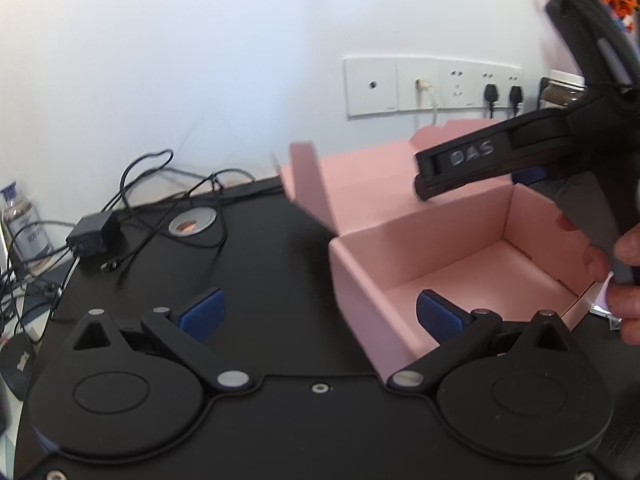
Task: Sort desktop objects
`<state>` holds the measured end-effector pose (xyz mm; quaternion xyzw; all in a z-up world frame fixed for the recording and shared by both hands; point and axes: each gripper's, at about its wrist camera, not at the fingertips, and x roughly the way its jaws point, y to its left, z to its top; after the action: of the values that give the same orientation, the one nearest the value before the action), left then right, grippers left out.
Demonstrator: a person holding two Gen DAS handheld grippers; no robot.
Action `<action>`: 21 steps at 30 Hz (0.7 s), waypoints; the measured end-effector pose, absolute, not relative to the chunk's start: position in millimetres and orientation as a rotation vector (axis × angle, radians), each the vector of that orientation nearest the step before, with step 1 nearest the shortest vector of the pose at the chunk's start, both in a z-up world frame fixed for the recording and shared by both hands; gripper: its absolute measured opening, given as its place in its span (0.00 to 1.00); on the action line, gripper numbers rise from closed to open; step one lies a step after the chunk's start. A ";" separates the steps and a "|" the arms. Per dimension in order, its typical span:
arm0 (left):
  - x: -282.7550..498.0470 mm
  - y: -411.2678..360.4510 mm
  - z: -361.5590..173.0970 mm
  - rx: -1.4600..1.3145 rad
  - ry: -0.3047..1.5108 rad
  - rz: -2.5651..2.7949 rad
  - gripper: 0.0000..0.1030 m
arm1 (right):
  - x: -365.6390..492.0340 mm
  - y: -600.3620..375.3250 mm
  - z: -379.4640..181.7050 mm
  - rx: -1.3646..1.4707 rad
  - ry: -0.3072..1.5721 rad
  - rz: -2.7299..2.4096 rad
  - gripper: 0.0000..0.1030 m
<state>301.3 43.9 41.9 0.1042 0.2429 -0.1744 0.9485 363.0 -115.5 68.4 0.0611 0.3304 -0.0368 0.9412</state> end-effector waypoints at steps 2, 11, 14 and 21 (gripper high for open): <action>294.9 39.8 44.2 0.241 0.454 -0.349 1.00 | 361.2 -116.5 68.5 0.130 0.683 -0.060 0.99; 310.1 46.0 36.2 0.208 0.535 -0.325 1.00 | 354.9 -115.4 69.5 0.148 0.683 -0.050 0.99; 310.2 47.3 35.7 0.206 0.539 -0.314 1.00 | 353.3 -117.2 69.2 0.162 0.686 -0.052 0.99; 298.8 39.2 38.8 0.265 0.471 -0.303 1.00 | 350.1 -118.0 68.2 0.182 0.676 -0.055 0.99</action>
<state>298.8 39.2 38.8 0.1303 0.2317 -0.1491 0.9524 350.1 -118.0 68.2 0.0893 0.3312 -0.0268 0.9389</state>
